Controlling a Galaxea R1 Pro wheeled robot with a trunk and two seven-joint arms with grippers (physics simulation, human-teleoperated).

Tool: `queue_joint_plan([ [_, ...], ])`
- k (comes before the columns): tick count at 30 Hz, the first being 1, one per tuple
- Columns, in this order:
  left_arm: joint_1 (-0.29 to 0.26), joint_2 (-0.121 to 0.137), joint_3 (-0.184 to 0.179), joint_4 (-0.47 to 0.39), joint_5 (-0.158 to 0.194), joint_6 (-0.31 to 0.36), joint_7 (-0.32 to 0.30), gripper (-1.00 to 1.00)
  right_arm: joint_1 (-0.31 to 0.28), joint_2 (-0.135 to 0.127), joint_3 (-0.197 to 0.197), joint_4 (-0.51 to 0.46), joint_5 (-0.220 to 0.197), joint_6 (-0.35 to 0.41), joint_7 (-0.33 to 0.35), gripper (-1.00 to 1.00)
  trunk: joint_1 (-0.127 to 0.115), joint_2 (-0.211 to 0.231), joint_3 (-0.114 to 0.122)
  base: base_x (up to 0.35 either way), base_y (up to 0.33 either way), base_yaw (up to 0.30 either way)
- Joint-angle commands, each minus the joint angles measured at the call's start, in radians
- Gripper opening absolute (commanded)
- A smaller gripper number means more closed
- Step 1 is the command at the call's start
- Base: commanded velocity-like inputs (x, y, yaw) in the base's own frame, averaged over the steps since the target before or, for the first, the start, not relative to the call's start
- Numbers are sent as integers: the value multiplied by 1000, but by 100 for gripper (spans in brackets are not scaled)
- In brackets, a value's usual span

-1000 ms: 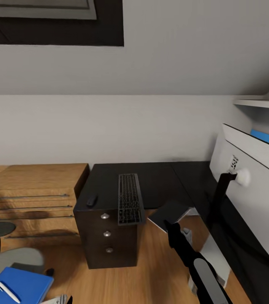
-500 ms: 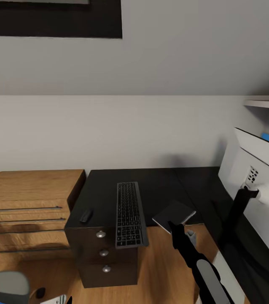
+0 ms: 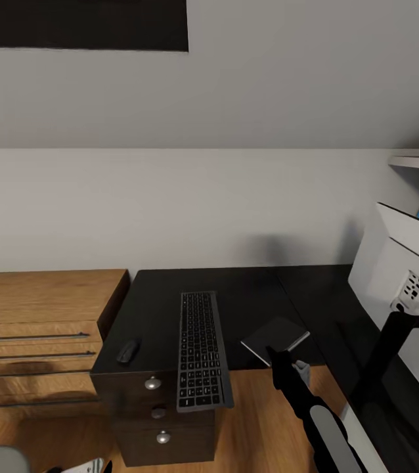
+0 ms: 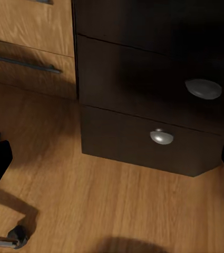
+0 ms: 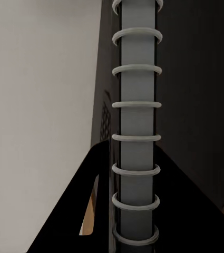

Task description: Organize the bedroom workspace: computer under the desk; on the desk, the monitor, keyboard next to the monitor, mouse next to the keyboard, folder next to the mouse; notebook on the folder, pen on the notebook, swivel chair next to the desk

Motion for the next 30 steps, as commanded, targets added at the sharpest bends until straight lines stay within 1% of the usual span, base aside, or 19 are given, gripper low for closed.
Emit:
queue_joint_plan([
  [1,0,0,0,-7,11,3,0,100,0,1,-4,0,-11,8,7,-100,0,0,-1,12,0,0],
  [4,0,-2,0,-28,12,3,1,100,0,1,-4,0,-11,8,7,-100,0,0,-1,7,0,0],
  [12,0,-6,-1,-50,12,5,2,100,0,1,-11,-1,-12,7,7,-100,31,-56,-26,1,0,0],
  [13,0,-6,-1,-50,12,5,2,100,0,1,-15,-1,-12,7,7,-100,35,-63,-29,0,0,0],
  [14,0,-6,-1,-51,12,5,2,100,0,1,-43,0,-12,7,6,-100,38,-70,-32,0,0,0],
  [15,0,-7,-1,-51,11,5,2,100,0,2,-59,0,-12,7,5,-100,42,-77,-35,0,0,0],
  [19,0,-7,-1,-51,12,5,2,100,0,2,-86,0,-12,7,4,-100,58,-105,-48,0,0,0],
  [30,0,-7,-2,-50,11,6,2,100,0,2,-96,0,-12,6,4,-100,100,-182,-82,0,0,0],
])
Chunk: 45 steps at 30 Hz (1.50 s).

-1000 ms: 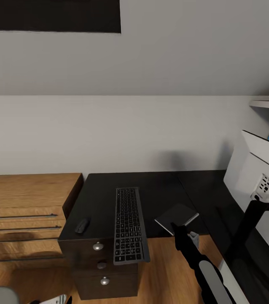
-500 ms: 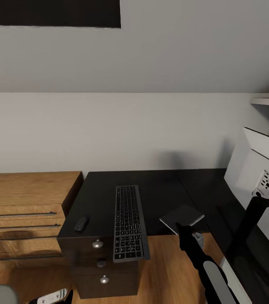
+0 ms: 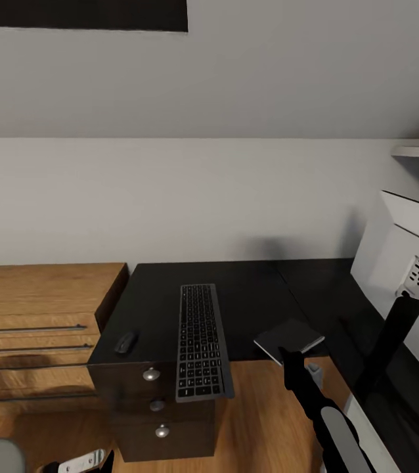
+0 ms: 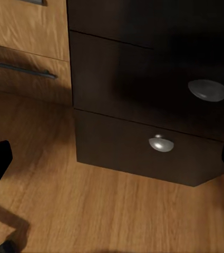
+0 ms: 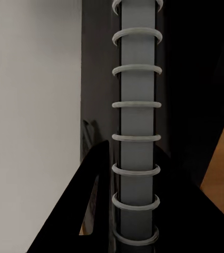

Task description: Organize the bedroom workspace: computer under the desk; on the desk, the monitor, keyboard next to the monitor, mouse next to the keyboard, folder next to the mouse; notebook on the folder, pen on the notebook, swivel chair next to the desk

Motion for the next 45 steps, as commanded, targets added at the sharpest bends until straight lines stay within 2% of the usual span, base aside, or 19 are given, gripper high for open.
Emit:
queue_joint_plan([
  [1,0,0,0,-1,10,3,1,100,-1,2,-4,0,-10,8,8,-100,4,-8,-4,0,0,0],
  [16,0,0,0,-1,9,4,1,100,-1,4,3,-1,-13,8,11,-100,61,-113,-51,0,0,0],
  [27,0,0,0,4,9,4,1,100,-1,6,6,-3,-14,9,9,-100,61,-113,-44,0,0,95],
  [37,0,1,0,14,8,4,1,100,-1,7,34,-3,-15,12,9,-100,61,-113,-37,0,0,129],
  [45,0,0,-2,16,8,4,1,100,-1,5,36,-3,-15,12,11,-100,61,-113,-37,0,0,14],
])
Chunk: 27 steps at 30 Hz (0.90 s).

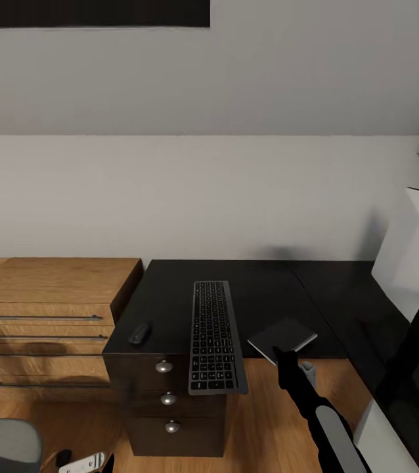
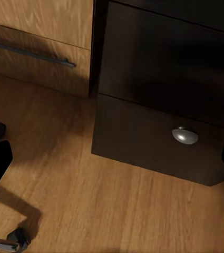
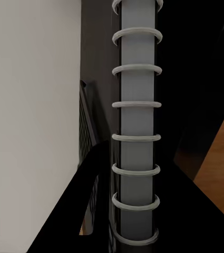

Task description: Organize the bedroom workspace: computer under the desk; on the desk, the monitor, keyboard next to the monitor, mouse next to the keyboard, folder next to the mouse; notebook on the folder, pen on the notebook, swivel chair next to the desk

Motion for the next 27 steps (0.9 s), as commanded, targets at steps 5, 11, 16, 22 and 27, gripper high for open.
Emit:
queue_joint_plan([
  [5,0,0,0,-1,10,3,1,100,-1,0,-7,1,-10,7,8,-100,0,0,-1,0,0,2],
  [11,0,0,0,-1,10,3,1,100,-1,-1,-13,2,-9,6,6,-100,0,0,-1,22,0,0],
  [16,0,0,0,-1,9,2,-1,100,-1,-1,-13,2,-8,5,6,-100,0,0,-1,217,0,0],
  [22,0,0,0,-1,10,2,0,100,-1,-2,-13,2,-8,5,6,-100,0,0,-1,185,0,0],
  [27,0,0,0,0,10,2,0,100,-1,-2,-13,2,-7,5,5,-100,0,0,-1,37,0,0],
])
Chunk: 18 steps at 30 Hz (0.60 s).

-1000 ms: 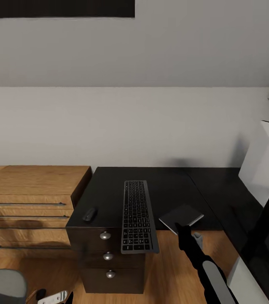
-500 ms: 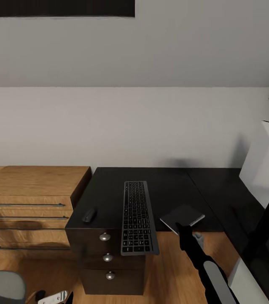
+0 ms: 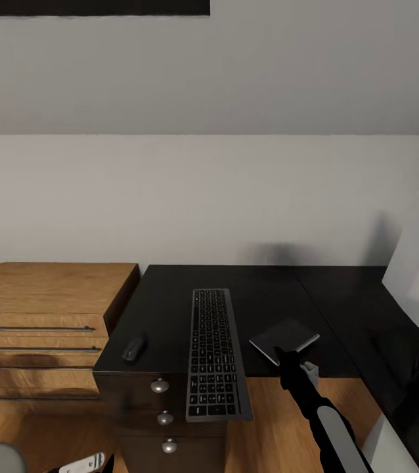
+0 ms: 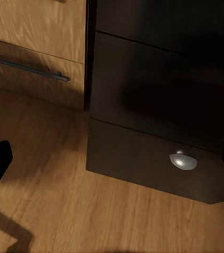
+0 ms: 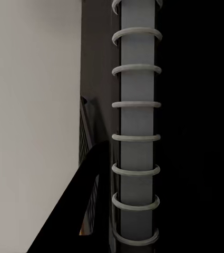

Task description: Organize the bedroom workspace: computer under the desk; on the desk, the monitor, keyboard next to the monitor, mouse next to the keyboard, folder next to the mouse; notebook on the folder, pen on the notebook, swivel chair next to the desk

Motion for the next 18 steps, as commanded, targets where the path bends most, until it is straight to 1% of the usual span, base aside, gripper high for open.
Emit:
queue_joint_plan([
  [1,0,0,0,-2,10,3,1,100,0,1,-4,1,-8,8,7,-100,0,0,-1,13,0,0],
  [18,0,1,0,-1,10,3,0,100,-1,2,-2,1,-7,7,6,-100,0,0,-1,2,0,0],
])
